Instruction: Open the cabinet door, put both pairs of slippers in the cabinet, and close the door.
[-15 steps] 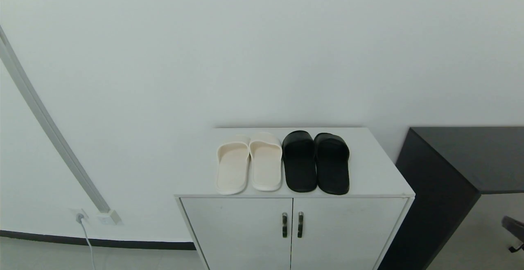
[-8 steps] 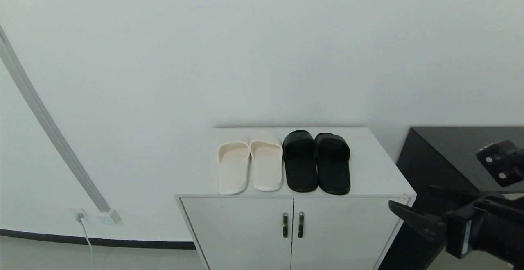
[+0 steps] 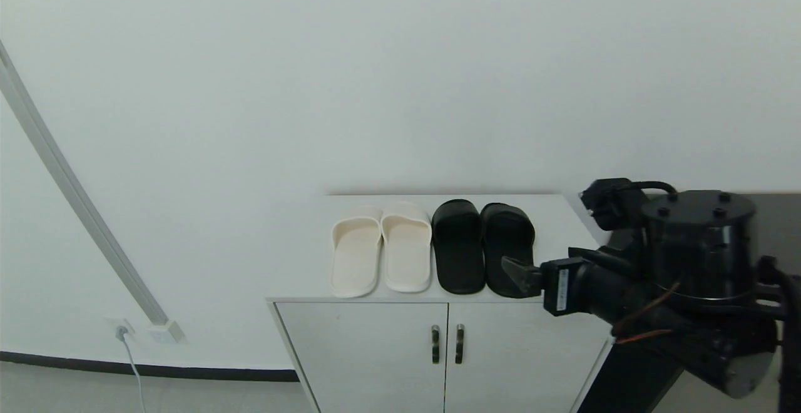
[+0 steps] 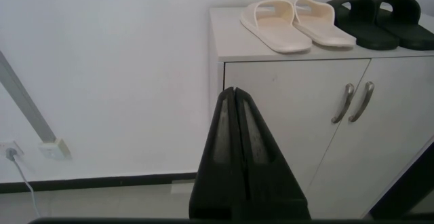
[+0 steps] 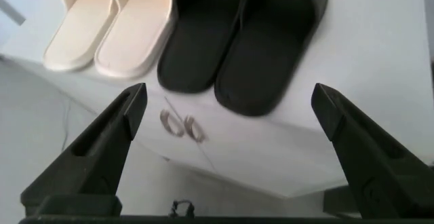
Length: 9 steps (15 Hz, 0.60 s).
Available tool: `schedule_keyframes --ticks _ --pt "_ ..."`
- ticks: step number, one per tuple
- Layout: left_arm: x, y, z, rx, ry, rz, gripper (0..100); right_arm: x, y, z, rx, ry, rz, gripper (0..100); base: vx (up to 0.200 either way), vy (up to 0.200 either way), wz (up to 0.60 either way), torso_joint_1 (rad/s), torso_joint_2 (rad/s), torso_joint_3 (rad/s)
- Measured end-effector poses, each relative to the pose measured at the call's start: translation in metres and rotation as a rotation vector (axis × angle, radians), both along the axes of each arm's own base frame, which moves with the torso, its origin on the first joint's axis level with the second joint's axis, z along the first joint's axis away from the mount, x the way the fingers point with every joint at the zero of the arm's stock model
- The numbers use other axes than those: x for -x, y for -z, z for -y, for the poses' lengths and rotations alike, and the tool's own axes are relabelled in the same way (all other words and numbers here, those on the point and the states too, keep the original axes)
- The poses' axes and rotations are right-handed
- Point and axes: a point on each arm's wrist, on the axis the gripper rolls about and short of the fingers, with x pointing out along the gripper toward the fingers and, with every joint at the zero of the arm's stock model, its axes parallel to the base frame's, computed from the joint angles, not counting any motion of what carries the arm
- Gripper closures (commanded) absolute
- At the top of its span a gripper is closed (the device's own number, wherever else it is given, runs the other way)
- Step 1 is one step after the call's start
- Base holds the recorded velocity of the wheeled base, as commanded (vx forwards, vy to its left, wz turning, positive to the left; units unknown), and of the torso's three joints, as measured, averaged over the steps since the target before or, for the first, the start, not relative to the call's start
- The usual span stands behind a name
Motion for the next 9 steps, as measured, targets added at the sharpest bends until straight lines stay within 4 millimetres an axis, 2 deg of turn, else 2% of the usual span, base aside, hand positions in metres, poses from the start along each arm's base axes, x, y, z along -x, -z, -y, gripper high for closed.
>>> schedule_keyframes --ticks 6,9 --pt "0.0 0.0 0.0 0.0 0.0 0.0 100 -0.077 0.021 -0.057 0.013 0.197 0.066 0 0.0 0.0 0.0 0.0 0.0 0.0" --pt "0.0 0.0 0.0 0.0 0.0 0.0 100 -0.109 0.037 -0.069 0.025 0.244 0.065 0 0.0 0.0 0.0 0.0 0.0 0.0"
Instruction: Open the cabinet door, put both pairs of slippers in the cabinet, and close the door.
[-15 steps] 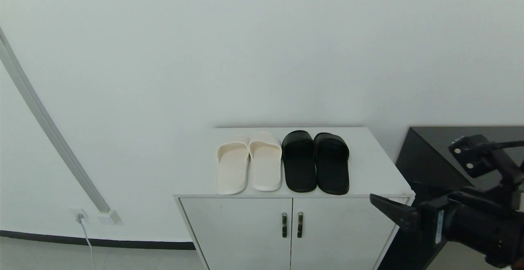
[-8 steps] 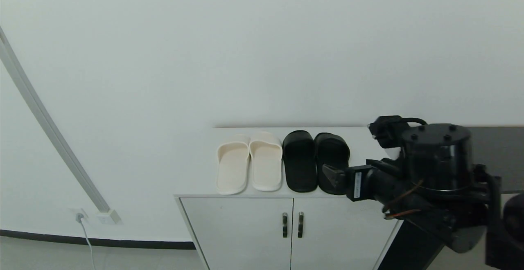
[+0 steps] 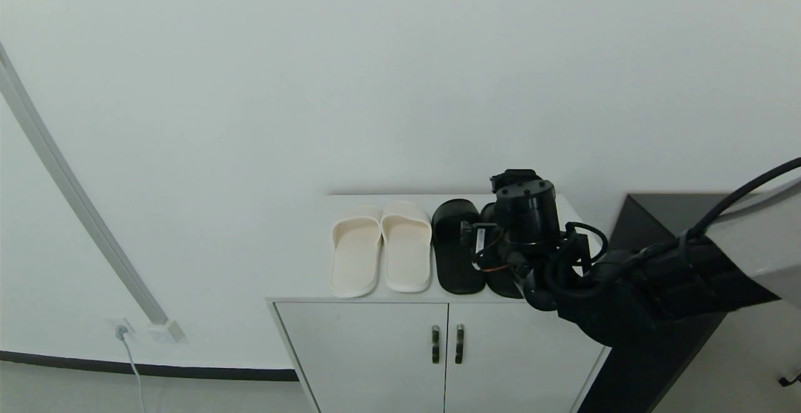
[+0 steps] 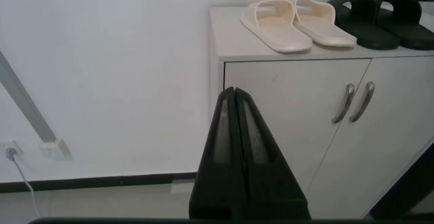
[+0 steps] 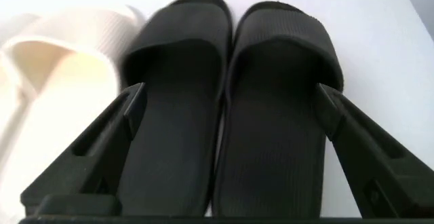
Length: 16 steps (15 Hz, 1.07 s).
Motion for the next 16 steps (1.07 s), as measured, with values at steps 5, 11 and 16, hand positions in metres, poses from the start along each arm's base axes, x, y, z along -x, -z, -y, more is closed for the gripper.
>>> schedule_keyframes --ticks 5,11,16 --pt "0.0 0.0 0.0 0.0 0.0 0.0 100 -0.037 0.028 -0.005 0.019 0.05 -0.021 0 0.0 0.0 0.0 0.0 0.0 0.0" --pt "0.0 0.0 0.0 0.0 -0.001 0.0 100 -0.068 0.046 -0.006 0.018 0.082 -0.018 0 0.0 0.0 0.0 0.0 0.0 0.0" --pt "0.0 0.0 0.0 0.0 -0.001 0.0 100 -0.087 0.049 -0.01 0.011 0.096 -0.004 0 0.0 0.0 0.0 0.0 0.0 0.0"
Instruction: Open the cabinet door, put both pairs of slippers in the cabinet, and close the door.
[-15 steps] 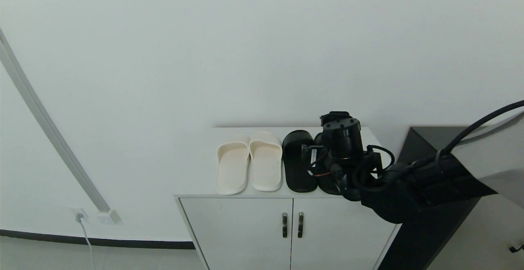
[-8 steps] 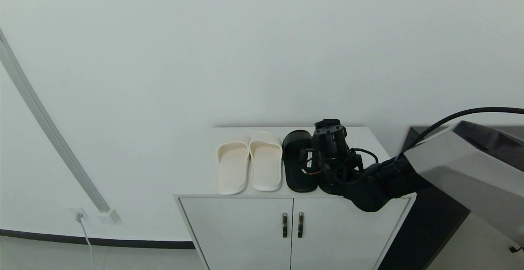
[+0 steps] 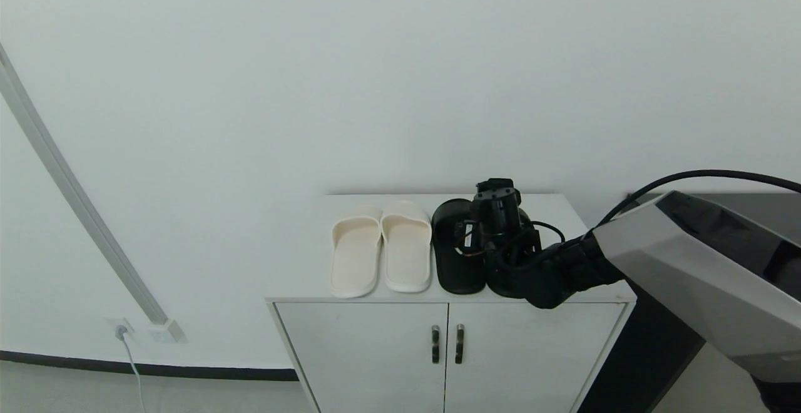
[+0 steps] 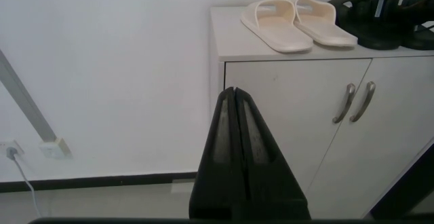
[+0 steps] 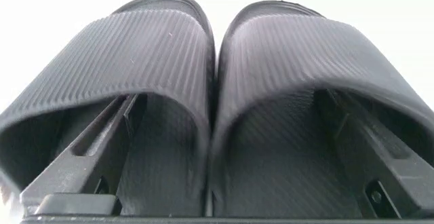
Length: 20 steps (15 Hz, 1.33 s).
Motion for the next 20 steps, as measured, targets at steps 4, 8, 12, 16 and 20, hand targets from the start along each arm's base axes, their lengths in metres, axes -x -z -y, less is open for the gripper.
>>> schedule_keyframes --ticks 4,8,12,16,20 --pt "0.0 0.0 0.0 0.0 0.0 0.0 100 -0.006 0.004 -0.003 0.004 0.003 -0.003 100 0.0 0.0 0.0 0.0 0.0 0.0" --pt "0.0 0.0 0.0 0.001 -0.001 0.0 100 -0.006 0.006 -0.002 0.007 0.01 -0.005 100 0.0 0.0 0.0 0.0 0.0 0.0" --pt "0.0 0.0 0.0 0.0 0.0 0.0 100 0.002 -0.001 0.003 0.015 0.012 -0.014 100 0.0 0.0 0.0 0.0 0.0 0.0" --pt "0.0 0.0 0.0 0.0 0.0 0.0 100 0.033 -0.025 0.02 0.032 -0.009 -0.02 100 0.0 0.0 0.0 0.0 0.0 0.0" --pt "0.0 0.0 0.0 -0.003 0.001 0.0 100 0.088 -0.04 0.043 0.059 -0.161 -0.014 100 0.0 0.0 0.0 0.0 0.0 0.0"
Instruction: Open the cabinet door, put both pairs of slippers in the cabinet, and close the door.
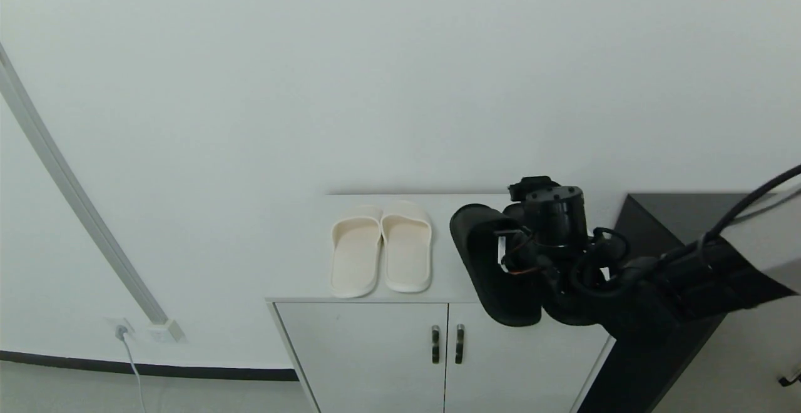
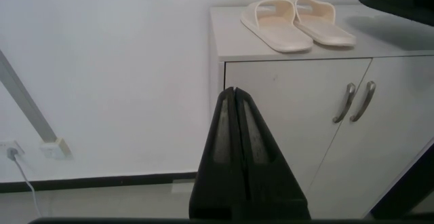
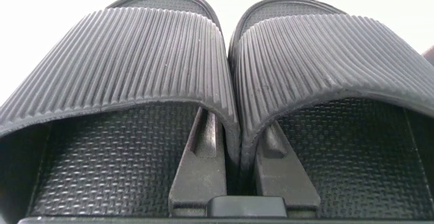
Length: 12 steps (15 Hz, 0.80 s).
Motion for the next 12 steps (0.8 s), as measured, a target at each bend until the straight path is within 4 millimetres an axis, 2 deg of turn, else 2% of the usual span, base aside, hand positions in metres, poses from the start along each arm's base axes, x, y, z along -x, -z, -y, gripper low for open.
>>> schedule_keyframes --ticks 4,6,8,12 --pt "0.0 0.0 0.0 0.0 0.0 0.0 100 0.07 0.0 0.019 0.012 -0.312 0.014 100 0.0 0.0 0.0 0.0 0.0 0.0" --pt "0.0 0.0 0.0 0.001 0.0 0.0 100 0.097 -0.001 0.027 -0.007 -0.476 -0.004 100 0.0 0.0 0.0 0.0 0.0 0.0" --pt "0.0 0.0 0.0 0.002 0.0 0.0 100 0.114 -0.003 0.033 -0.023 -0.573 -0.012 100 0.0 0.0 0.0 0.0 0.0 0.0" --pt "0.0 0.0 0.0 0.003 0.0 0.0 100 0.13 -0.003 0.035 -0.03 -0.636 -0.02 100 0.0 0.0 0.0 0.0 0.0 0.0"
